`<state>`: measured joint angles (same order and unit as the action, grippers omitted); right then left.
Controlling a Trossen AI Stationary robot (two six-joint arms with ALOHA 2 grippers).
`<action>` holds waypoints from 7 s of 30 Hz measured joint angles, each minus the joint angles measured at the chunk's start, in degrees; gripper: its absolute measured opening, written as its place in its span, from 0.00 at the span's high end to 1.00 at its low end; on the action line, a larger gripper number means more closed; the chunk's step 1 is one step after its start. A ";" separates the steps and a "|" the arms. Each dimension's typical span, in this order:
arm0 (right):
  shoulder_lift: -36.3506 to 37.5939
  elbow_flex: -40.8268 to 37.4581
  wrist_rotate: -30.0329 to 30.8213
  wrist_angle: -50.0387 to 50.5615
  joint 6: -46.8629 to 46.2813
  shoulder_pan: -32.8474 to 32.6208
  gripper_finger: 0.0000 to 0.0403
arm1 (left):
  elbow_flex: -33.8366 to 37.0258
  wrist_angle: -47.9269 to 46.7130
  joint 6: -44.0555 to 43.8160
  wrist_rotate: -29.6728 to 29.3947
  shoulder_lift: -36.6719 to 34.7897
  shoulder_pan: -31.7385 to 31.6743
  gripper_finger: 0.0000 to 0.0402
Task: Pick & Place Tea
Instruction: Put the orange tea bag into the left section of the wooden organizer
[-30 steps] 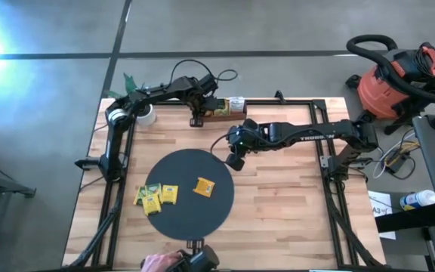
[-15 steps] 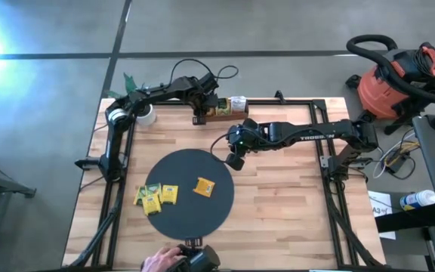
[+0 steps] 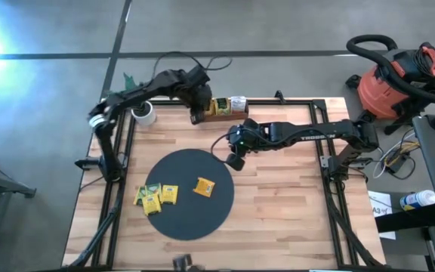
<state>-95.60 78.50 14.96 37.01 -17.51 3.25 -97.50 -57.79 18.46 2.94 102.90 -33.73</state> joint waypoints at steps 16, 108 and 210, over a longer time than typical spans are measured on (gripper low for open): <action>1.49 -0.04 3.65 -3.17 -0.65 -1.14 0.84 | 35.13 14.71 -24.54 9.88 -32.71 13.94 0.71; -19.34 -2.12 -14.58 -24.73 -17.11 -10.84 0.89 | 60.29 45.76 -72.21 -5.31 -19.85 39.51 0.72; -26.01 -2.40 -18.03 -28.28 -18.26 -10.43 0.89 | 61.12 66.77 -90.62 5.27 -11.99 39.90 0.72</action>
<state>-121.61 76.10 -3.07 8.73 -35.77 -7.18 -36.38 8.97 -72.16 8.21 90.91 6.17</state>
